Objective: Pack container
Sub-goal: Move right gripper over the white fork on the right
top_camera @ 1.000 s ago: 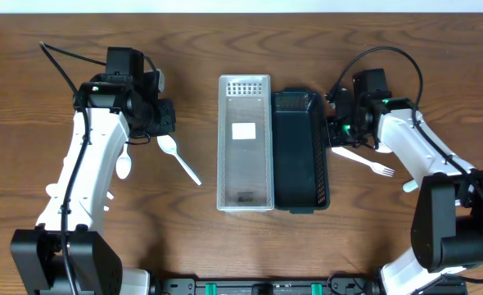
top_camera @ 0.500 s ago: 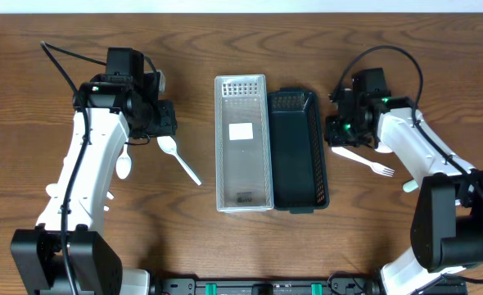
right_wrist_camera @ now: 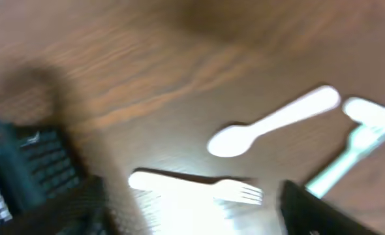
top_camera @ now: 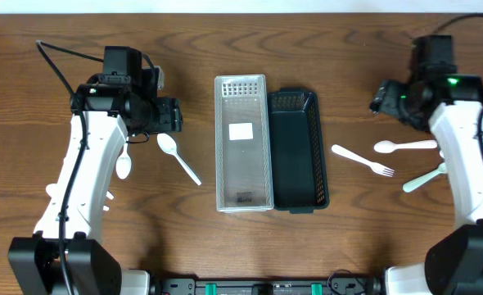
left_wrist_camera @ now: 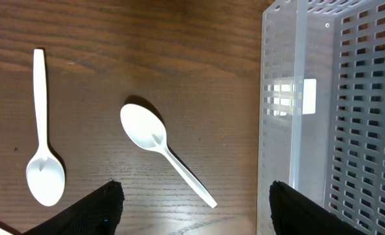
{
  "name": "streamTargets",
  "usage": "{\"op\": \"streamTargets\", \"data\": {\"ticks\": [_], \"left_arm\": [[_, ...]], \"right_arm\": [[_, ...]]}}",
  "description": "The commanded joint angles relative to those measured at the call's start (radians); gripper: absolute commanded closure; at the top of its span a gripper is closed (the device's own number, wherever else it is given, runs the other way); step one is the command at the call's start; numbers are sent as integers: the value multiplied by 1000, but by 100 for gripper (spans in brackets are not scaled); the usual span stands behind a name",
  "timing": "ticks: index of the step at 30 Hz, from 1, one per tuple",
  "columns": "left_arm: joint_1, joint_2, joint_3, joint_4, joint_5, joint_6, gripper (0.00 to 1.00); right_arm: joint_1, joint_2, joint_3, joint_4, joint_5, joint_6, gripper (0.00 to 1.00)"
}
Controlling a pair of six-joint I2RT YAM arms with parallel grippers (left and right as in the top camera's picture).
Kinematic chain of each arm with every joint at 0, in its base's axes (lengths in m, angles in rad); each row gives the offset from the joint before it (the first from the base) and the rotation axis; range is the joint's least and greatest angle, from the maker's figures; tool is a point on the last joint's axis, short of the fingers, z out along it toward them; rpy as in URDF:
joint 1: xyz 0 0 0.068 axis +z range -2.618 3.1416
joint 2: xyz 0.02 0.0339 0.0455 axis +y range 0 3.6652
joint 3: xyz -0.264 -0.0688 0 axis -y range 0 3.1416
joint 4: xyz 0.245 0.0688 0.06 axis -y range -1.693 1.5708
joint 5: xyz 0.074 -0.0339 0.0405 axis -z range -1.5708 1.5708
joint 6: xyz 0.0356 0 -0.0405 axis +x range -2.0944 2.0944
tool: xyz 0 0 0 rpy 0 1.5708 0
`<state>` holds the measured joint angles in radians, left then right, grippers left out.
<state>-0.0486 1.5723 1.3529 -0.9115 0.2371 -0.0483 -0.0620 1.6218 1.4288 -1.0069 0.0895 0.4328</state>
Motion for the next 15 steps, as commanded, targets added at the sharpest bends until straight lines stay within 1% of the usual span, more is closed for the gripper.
{"op": "streamTargets", "data": {"ticks": [1,7,13,14,15], "left_arm": [[0,-21,24,-2,6,6,26],[0,-21,24,-4,6,6,25],[0,-21,24,-4,6,6,25],[0,-21,24,-4,6,6,25],[0,-21,24,-4,6,6,25]], "right_arm": [[-32,16,-24,-8,16,118,1],[-36,17,-74,16,19,38,1],[-35,17,-119,16,18,18,1],[-35,17,-127,17,6,-52,1],[-35,17,-136,19,-11,-177,1]]}}
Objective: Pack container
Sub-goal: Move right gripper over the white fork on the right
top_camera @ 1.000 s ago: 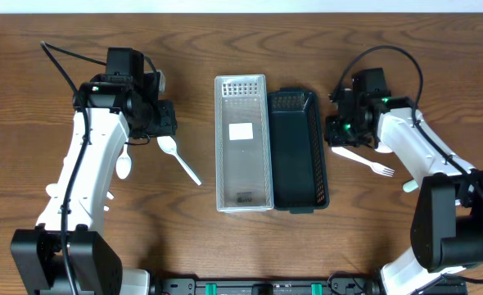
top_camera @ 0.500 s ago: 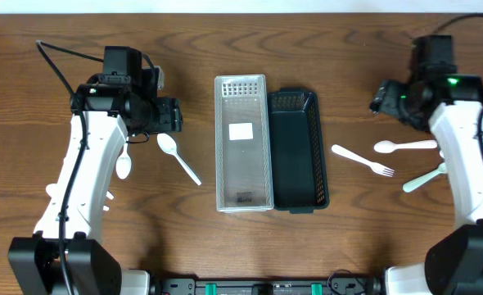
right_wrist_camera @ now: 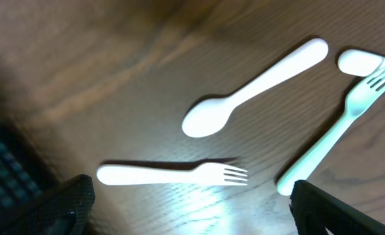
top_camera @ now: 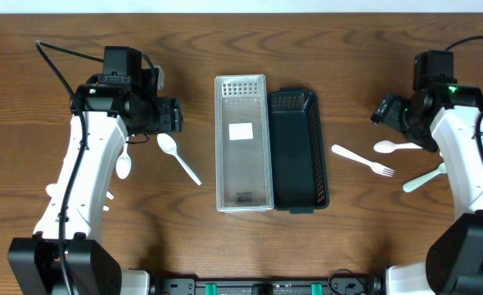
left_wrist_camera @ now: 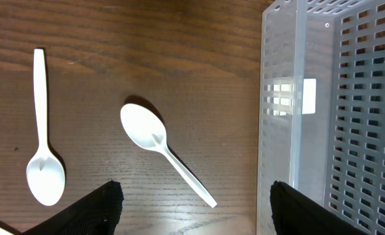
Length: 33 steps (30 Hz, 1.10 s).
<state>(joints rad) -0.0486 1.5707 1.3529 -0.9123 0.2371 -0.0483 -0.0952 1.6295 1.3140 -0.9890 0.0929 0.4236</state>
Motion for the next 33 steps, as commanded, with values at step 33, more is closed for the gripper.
{"op": "streamTargets", "data": {"ticks": [33], "left_arm": [[0,-19,24,-26,6,6,25]], "right_arm": [[11,9,-208,5,-193,-1271,1]]}}
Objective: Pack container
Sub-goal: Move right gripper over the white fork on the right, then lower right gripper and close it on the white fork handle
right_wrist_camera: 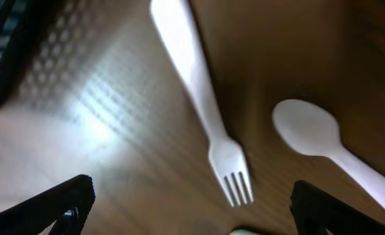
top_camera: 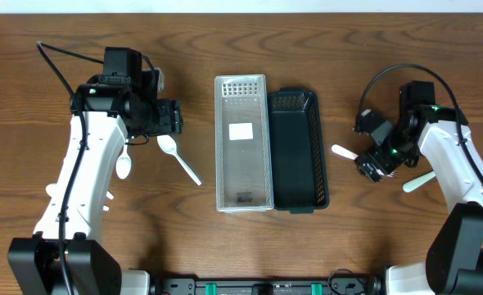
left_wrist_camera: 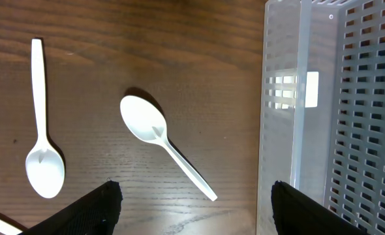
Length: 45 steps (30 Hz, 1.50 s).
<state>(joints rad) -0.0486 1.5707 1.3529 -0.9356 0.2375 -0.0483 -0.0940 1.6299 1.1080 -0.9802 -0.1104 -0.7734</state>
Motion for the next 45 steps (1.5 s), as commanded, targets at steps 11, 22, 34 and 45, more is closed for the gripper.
{"op": "streamTargets", "data": {"ticks": [11,22,34,45], "left_arm": [[0,-19,24,-3,6,6,24],[0,-19,24,-3,6,6,24],[0,-19,24,-3,5,6,24],[0,-19,24,-3,5,7,24]], "right_arm": [[70,9,130,-98,198,-157,1],[69,108,263,-230,102,-211,1],[65,299,263,-276,106,-165,5],[27,307,257,-240,106,-127,1]]}}
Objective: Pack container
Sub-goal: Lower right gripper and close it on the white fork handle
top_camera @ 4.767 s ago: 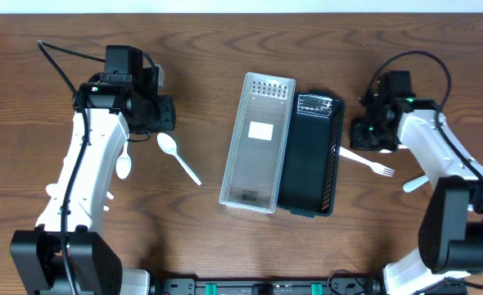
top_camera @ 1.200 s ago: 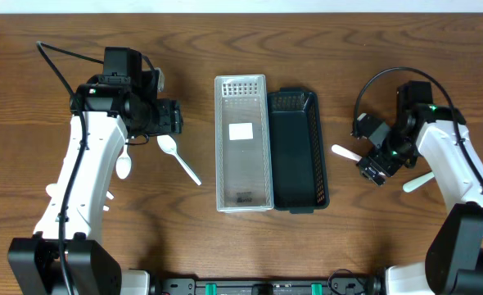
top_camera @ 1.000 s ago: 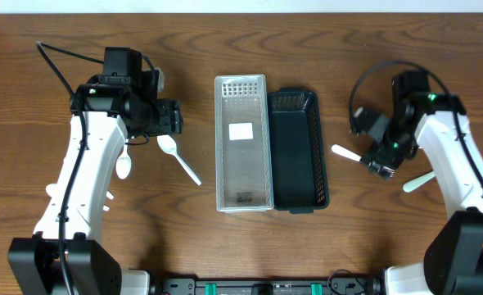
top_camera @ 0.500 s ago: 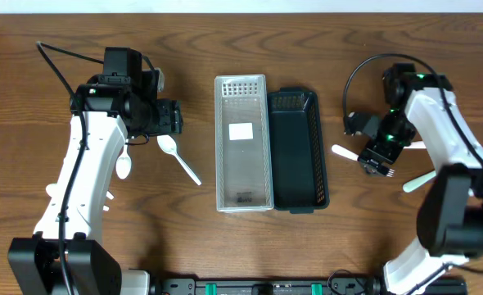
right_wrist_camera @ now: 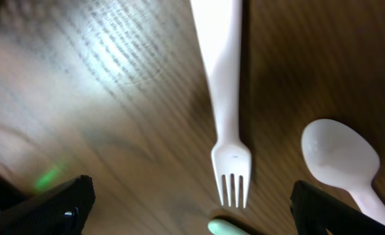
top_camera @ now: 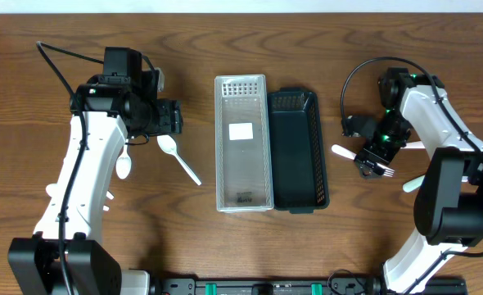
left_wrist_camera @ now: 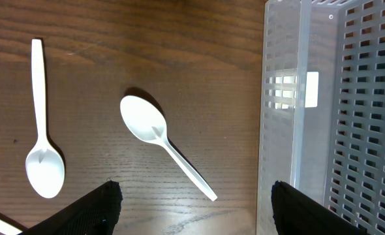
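A clear perforated container (top_camera: pixel 243 143) and a dark green one (top_camera: pixel 297 149) stand side by side mid-table. My right gripper (top_camera: pixel 372 160) hovers open over a white fork (top_camera: pixel 342 152). In the right wrist view the fork (right_wrist_camera: pixel 226 98) lies lengthwise between the open fingers (right_wrist_camera: pixel 191 196), tines nearest. My left gripper (top_camera: pixel 169 116) hangs open left of the clear container. Below it lies a white spoon (left_wrist_camera: pixel 163 147), between the fingers of the left gripper (left_wrist_camera: pixel 194 196) but well under them.
A second white spoon (left_wrist_camera: pixel 44 156) lies further left. Right of the fork are a white spoon (right_wrist_camera: pixel 342 153) and a pale green utensil (top_camera: pixel 413 182). The clear container's wall (left_wrist_camera: pixel 280 117) is close to my left gripper's right finger.
My right gripper has turned and shifted over the fork, which now runs lengthwise between the fingers instead of slanting. The left arm and both containers are unchanged.
My right gripper was first at the table's far right, above the utensils. It then came closer over the spoon and fork, then stood beside the fork, and now stands over it. My left gripper stayed open above the white spoon throughout.
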{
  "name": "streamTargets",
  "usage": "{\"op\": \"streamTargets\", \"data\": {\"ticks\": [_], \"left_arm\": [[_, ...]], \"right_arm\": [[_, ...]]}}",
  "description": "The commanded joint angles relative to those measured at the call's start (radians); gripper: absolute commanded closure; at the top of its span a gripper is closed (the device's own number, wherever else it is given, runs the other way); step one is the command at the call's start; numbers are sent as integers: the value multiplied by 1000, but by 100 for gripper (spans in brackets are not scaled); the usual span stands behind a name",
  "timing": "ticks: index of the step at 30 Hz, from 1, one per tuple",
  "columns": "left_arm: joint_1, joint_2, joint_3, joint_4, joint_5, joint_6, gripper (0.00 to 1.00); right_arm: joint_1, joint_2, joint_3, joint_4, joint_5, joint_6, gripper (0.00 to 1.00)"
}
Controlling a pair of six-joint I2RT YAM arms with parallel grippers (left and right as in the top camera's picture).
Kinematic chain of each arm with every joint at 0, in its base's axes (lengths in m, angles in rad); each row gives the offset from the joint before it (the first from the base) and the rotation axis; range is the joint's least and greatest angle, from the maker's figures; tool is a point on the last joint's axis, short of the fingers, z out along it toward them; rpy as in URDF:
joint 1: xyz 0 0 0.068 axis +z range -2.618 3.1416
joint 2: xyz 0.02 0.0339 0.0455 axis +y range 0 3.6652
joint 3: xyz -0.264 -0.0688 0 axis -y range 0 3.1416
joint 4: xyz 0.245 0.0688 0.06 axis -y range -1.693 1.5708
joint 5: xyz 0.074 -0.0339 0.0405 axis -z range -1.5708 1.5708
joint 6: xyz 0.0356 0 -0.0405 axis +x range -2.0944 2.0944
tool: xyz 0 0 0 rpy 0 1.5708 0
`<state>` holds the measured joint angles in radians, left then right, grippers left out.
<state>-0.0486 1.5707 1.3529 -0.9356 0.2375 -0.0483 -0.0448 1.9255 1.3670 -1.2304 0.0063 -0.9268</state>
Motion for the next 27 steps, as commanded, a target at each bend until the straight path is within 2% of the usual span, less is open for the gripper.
{"op": "streamTargets", "data": {"ticks": [1,27], "left_arm": [[0,-19,24,-3,5,7,24],[0,-19,24,-2,5,7,24]], "right_arm": [[-29,11,-6,13,-11,26,1],[-32,13,-119,133,-90,33,1]]}}
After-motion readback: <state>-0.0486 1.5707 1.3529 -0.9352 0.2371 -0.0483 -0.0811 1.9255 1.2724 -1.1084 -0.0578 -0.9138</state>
